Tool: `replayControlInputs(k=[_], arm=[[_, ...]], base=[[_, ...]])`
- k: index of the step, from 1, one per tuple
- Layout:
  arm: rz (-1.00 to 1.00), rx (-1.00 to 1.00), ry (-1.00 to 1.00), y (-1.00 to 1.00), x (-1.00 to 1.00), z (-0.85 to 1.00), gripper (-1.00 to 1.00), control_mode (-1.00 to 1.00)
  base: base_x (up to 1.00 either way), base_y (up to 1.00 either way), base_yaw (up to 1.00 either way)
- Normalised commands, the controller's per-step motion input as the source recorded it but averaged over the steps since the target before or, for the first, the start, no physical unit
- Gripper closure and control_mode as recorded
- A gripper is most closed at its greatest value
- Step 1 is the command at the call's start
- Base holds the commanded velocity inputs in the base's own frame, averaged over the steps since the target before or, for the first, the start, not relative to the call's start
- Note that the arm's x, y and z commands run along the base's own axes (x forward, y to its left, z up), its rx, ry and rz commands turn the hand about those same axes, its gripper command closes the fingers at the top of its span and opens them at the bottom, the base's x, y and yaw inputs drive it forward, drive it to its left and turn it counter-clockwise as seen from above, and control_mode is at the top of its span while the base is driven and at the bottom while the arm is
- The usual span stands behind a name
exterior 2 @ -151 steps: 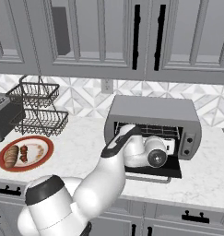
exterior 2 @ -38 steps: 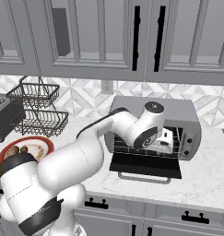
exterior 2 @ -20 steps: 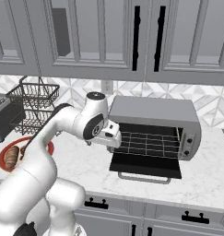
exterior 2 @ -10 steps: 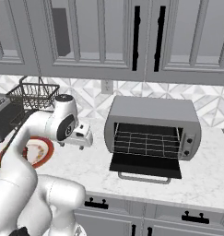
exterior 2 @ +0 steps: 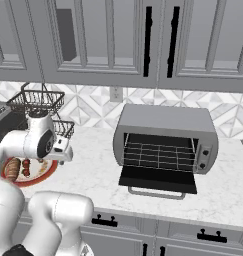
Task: Pick up the kebab skewer and baguette bread, and place them inside the toaster oven. Close the toaster oven door and start by setting the timer.
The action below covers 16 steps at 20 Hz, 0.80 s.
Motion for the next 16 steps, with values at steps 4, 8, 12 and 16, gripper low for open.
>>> replayControlInputs(k=[4,8,12,16], arm=[[0.04,0.01,0.05,0.85,0.0,-0.19,-1.0,-1.0],[0.03,0.03,0.08,0.64,0.04,-0.19,-1.0,-1.0],[0.05,0.04,0.12,0.49,0.14,-0.19,-1.0,-1.0],[0.07,0.03,0.11,0.42,0.09,-0.23,-1.0,-1.0]], base=[[0.0,0.0,0.0],[0.0,0.0,0.0],[0.0,0.0,0.0],[0.0,0.0,0.0]])
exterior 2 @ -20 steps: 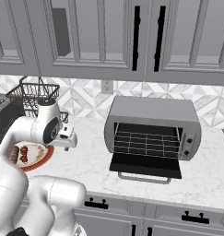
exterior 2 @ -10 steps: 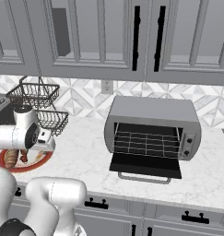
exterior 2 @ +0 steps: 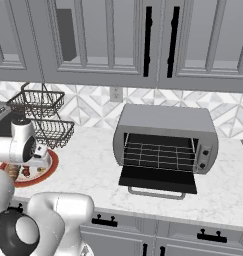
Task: Pick up the kebab skewer and baguette bread, and place them inside the toaster oven. Close the toaster oven door and start by setting the timer.
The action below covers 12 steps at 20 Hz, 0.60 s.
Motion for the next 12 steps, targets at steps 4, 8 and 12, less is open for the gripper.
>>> replayControlInputs(k=[4,8,12], arm=[[0.04,0.0,0.04,0.58,0.16,-0.21,-1.0,-1.0],[0.0,0.0,0.03,0.56,0.19,-0.01,-1.0,-1.0],[0.0,0.0,0.08,0.54,0.05,-0.07,-1.0,-1.0]], base=[[0.0,0.0,0.0],[0.0,0.0,0.0],[0.0,0.0,0.0]])
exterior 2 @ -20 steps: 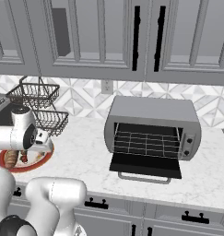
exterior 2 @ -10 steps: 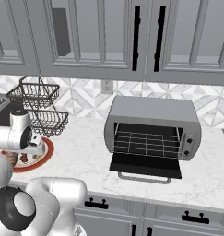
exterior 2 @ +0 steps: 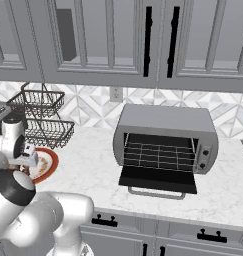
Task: Pick up the kebab skewer and baguette bread, and place them inside the toaster oven. Close the toaster oven door and start by setting the timer.
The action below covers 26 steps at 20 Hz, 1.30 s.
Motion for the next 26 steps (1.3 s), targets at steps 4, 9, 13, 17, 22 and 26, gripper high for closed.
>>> replayControlInputs(k=[4,9,13,17,22,26], arm=[[0.0,0.0,0.12,0.53,0.02,-0.17,-1.0,-1.0],[0.0,0.0,0.06,0.25,0.06,-0.06,-1.0,-1.0],[0.0,0.0,0.0,0.0,0.03,-0.09,-1.0,-1.0],[0.0,0.0,0.0,-0.14,0.0,-0.18,-1.0,-1.0],[0.0,0.0,0.0,0.0,0.0,-0.19,-1.0,-1.0],[0.0,0.0,0.0,0.0,0.0,-0.2,-1.0,-1.0]], base=[[0.0,0.0,0.0],[0.0,0.0,0.0],[0.0,0.0,0.0],[0.0,0.0,0.0],[0.0,0.0,0.0],[0.0,0.0,0.0]])
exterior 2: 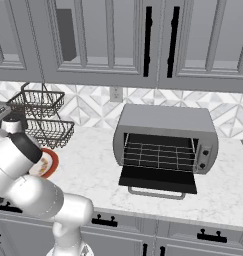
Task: Pick up the kebab skewer and baguette bread, and place them inside the toaster oven. Close the toaster oven door and start by setting the timer.
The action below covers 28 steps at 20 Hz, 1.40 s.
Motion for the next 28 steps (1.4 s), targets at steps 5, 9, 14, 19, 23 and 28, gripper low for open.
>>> replayControlInputs(k=[5,9,14,19,23,28], arm=[[0.0,0.0,0.0,0.0,0.0,-0.12,-1.0,-1.0],[0.0,0.0,0.0,0.0,0.0,-0.15,-1.0,-1.0],[0.0,0.0,0.0,-0.15,0.0,-0.13,-1.0,-1.0],[0.0,0.0,0.0,-0.23,0.0,-0.07,-1.0,-1.0],[-0.02,0.0,0.01,0.0,0.0,-0.24,-1.0,-1.0],[-0.02,0.0,0.03,0.0,0.0,-0.23,-1.0,-1.0]], base=[[0.0,0.0,0.0],[0.0,0.0,0.0],[0.0,0.0,0.0],[0.0,0.0,0.0],[0.0,0.0,0.0],[0.0,0.0,0.0]])
